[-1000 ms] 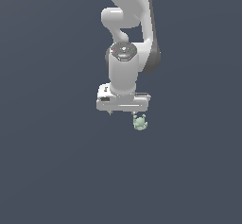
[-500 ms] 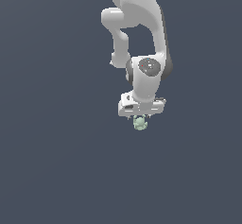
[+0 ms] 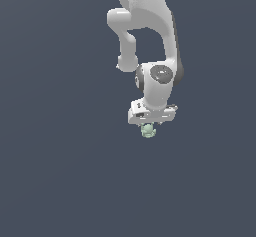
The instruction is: Pick up the object and move it to a goal position.
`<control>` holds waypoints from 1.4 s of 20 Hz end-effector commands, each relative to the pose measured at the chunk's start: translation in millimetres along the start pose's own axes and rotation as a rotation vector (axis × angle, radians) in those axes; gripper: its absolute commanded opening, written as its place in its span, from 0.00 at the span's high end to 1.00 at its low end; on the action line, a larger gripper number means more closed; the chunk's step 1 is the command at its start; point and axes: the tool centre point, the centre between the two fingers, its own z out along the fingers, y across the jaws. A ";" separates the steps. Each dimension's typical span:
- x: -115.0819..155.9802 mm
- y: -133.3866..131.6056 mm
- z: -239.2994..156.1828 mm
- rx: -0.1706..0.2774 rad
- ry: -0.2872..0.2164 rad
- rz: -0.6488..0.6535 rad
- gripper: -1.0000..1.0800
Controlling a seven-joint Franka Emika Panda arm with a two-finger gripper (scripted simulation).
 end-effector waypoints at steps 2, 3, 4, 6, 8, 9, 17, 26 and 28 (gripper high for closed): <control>-0.8 -0.4 12.1 0.000 -0.001 -0.001 0.04; -1.0 -0.4 17.3 0.000 -0.001 -0.001 0.04; -1.3 -0.8 22.8 0.000 0.000 -0.001 0.04; -1.6 -0.9 32.9 0.000 0.000 -0.001 0.04; -1.6 -1.3 40.1 0.000 0.000 -0.002 0.04; -1.5 -1.4 42.7 0.000 0.000 -0.002 0.04; -0.6 -1.5 46.8 0.000 0.000 -0.002 1.00; -0.7 -0.7 45.2 0.000 0.001 -0.002 1.00; -1.1 1.9 42.3 0.000 0.001 -0.002 1.00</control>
